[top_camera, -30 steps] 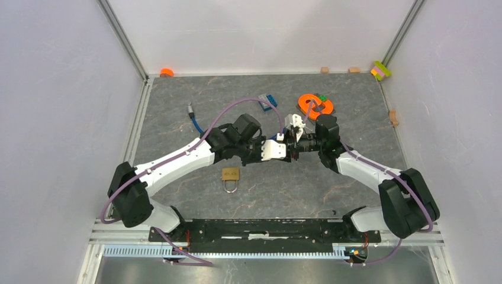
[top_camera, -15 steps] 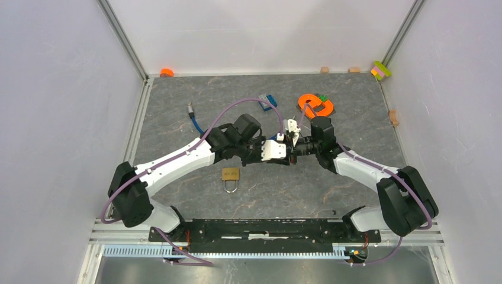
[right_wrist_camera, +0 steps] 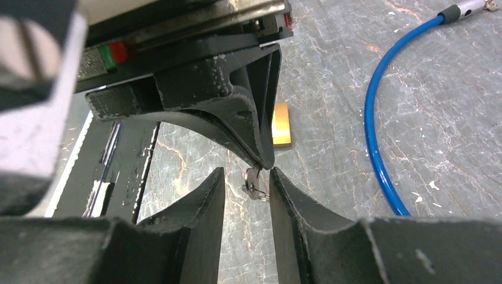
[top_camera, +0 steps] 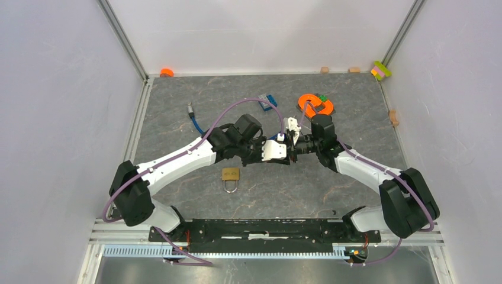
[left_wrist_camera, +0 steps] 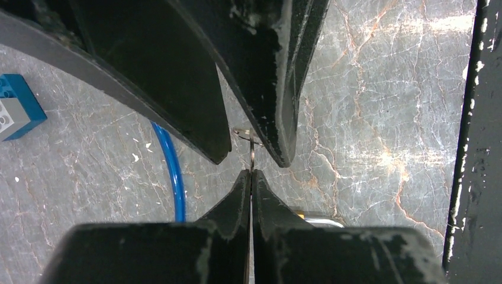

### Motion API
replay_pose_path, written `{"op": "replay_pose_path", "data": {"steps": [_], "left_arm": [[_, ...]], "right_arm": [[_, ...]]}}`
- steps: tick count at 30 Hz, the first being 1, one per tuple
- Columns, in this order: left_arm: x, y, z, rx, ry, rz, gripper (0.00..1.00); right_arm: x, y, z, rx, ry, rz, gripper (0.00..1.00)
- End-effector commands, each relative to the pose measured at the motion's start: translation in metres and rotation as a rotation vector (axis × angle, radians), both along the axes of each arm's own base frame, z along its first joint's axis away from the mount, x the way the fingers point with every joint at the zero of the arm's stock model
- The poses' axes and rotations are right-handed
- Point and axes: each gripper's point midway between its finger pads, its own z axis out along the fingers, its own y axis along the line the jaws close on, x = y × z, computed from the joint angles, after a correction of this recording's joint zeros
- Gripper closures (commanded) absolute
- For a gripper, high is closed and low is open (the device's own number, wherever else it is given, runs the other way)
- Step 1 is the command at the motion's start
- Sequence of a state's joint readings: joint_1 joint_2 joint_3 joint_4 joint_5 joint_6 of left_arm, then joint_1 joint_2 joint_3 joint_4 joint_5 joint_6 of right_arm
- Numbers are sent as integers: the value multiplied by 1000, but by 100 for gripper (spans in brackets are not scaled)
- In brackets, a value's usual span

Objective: Unlock with the key

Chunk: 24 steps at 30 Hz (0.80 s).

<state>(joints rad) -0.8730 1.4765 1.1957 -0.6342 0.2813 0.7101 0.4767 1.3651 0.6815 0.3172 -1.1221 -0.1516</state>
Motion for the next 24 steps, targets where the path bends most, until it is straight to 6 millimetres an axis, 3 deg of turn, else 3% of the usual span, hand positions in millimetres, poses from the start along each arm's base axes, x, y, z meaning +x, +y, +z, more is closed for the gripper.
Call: {"op": "replay_pose_path", "data": {"steps": [1,24], "left_arm": [[1,-9,12,-35,-3,11,98],[-1,-11,12,-33,0,8,98]], "right_arm": [[5,4,30,47,-82,12,63],[12,5,8,-10,-53,-18,71]]}}
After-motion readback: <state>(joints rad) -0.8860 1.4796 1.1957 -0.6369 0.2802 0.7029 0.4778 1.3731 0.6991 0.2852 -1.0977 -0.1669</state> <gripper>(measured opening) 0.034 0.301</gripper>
